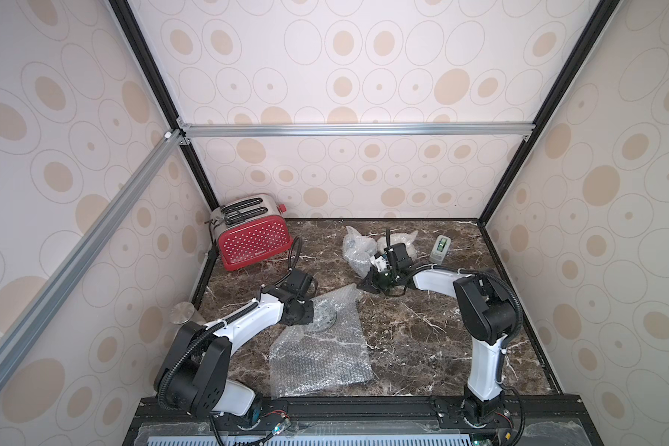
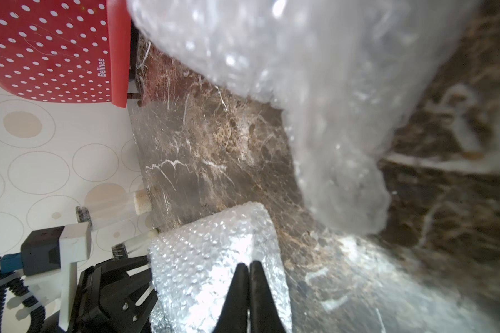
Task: Wrap bowls in bubble wrap
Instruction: Wrap the bowl in bubble wrap.
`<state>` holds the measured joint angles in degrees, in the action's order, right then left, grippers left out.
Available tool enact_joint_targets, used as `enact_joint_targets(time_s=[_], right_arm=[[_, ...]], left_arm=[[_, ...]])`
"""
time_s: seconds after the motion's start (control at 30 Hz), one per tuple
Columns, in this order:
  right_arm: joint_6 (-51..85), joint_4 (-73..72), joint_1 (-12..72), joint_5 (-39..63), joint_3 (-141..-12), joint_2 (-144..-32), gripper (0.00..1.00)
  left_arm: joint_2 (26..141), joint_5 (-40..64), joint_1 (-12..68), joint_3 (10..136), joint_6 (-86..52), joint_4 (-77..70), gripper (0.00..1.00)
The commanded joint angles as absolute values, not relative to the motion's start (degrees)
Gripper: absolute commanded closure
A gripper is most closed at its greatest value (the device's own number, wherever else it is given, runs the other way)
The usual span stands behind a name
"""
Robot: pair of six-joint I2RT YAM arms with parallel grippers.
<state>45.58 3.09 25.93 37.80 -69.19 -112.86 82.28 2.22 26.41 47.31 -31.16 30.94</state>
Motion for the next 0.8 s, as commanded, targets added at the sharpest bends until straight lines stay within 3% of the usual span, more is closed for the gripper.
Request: enact_joint_targets(time_s=[0.0,0.37,0.57,0.77], right_arm=[[44.49,5.90,27.70,39.77,-68.24,-107.39,0.94],[44.52,12.77,37.60,43.95,-71.87,-102.27,0.96],[49.78,5.66,43.83,47.29,-71.60,-106.92,0.96],[53.49,-1.53,44.80,46.64,-71.10,-113.41,0.96]], left_arm=[[81.30,1.41,26.81,48.25,-32.24,32.23,0.74],[83.71,1.32,27.95,49.48,-33.47,30.95,0.74],[83.94,1.23,28.16,49.31,-34.49,30.14,0.74],[83.24,1.10,28.20,49.15,-34.85,30.12,0.74]])
